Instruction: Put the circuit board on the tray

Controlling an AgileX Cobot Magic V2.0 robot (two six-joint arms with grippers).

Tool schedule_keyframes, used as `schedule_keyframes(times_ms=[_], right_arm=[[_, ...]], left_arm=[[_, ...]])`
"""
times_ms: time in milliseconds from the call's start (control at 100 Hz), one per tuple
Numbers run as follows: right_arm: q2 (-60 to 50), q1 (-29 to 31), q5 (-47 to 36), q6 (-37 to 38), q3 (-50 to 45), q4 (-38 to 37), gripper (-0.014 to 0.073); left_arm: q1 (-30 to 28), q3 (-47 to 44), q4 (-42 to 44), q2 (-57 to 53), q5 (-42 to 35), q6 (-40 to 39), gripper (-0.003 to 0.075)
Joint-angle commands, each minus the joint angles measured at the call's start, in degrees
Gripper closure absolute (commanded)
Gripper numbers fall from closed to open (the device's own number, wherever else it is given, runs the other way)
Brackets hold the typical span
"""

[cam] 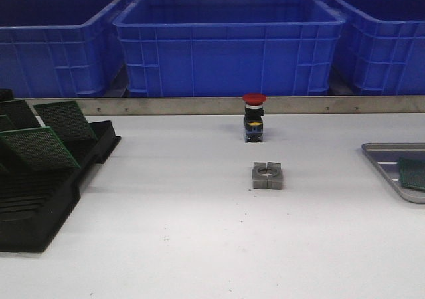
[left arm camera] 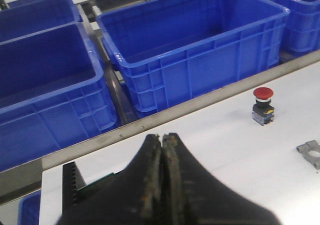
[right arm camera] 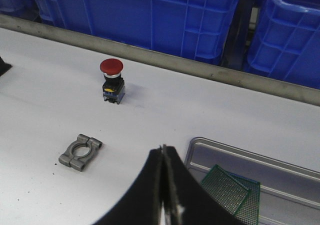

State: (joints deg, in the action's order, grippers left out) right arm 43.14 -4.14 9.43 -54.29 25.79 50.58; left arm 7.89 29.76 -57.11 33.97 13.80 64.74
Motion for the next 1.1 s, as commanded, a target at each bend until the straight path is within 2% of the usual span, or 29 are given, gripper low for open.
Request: schedule_keyframes(times_ms=[0, 220, 440, 1090], right_arm=[[-5.7, -0.5, -4.1, -0.6, -1.8, 0.9, 0.0653], [-20.1, -0.5, -4.2, -0.6, -9.4, 0.9, 0.0653], [-29.9, -0.5, -3.8, -0.6, -12.0, 0.9, 0.0653], [-31.1, -0.5, -2.8, -0.6, -12.0, 0.9, 0.0653]], left_arm=[[-0.1, -1.9, -3.6, -3.9, -5.7, -0.6, 0.0737], [-0.1, -10.8, -5.7, -14.0, -7.4, -0.6, 0.0737], [-0.1, -14.1, -5.8, -19.6, -7.7, -0.5, 0.0737], [-0.1, -14.1, -5.9, -19.9, -7.8, -0.5, 0.0737]])
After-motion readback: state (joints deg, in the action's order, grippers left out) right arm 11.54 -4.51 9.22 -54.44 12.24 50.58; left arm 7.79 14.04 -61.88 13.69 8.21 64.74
